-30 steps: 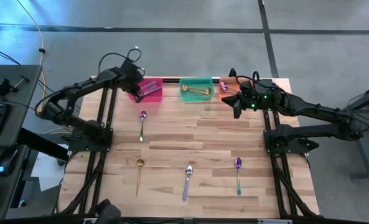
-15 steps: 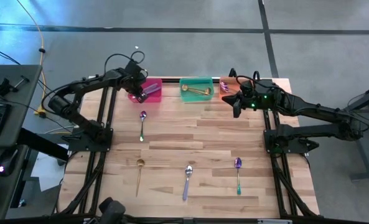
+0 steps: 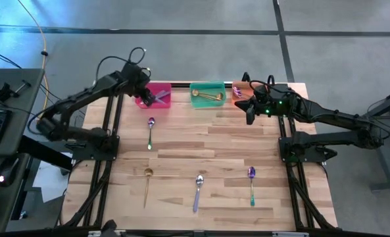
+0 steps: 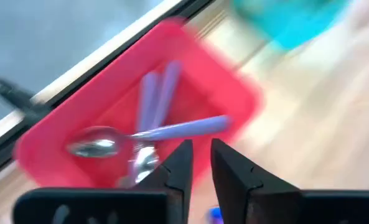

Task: Sort silverware by color (type)
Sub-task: Put the left silver spoon into the orange bin

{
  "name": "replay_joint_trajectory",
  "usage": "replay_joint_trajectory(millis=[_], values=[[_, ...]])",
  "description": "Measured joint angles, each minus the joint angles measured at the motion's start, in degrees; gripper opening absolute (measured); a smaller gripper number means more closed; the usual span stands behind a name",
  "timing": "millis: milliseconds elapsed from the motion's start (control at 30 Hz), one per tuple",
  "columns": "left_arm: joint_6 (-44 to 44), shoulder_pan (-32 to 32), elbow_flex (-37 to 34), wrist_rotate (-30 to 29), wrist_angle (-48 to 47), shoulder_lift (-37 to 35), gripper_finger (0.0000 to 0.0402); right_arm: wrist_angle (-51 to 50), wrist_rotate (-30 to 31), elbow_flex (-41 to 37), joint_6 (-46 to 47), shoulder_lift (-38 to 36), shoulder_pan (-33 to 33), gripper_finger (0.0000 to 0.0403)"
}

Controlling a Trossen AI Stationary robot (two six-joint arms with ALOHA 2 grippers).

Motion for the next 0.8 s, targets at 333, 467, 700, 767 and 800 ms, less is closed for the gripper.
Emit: replay_joint_trajectory(millis=[333,467,700,767,800], values=[[-23.8,-16.1,-1.4,-1.0,0.5,-13.7,0.0003,1.0,0.4,0.0,-3.3,0.3,0.0,0.0000],[-35.9,-23.1,-4.7,-4.2,0.1,-15.3,0.0001,1.6,0.6,0.0,-5.3,1.4,-0.2,0.0000],[-51.7,-33.6,-11.8,-12.2,0.3,-15.2,0.0025,3.9,0.6,0.0,-5.7,5.3,-1.6,0.0000],[-55.4,-35.7,-13.4,-13.2,-0.2,-15.2,0.0038,4.6,0.5,0.0,-5.8,6.6,-1.6,0.0000],[-57.3,-36.6,-14.2,-13.3,0.0,-15.2,0.0045,5.1,0.3,0.0,-5.8,7.2,-1.6,0.0000]])
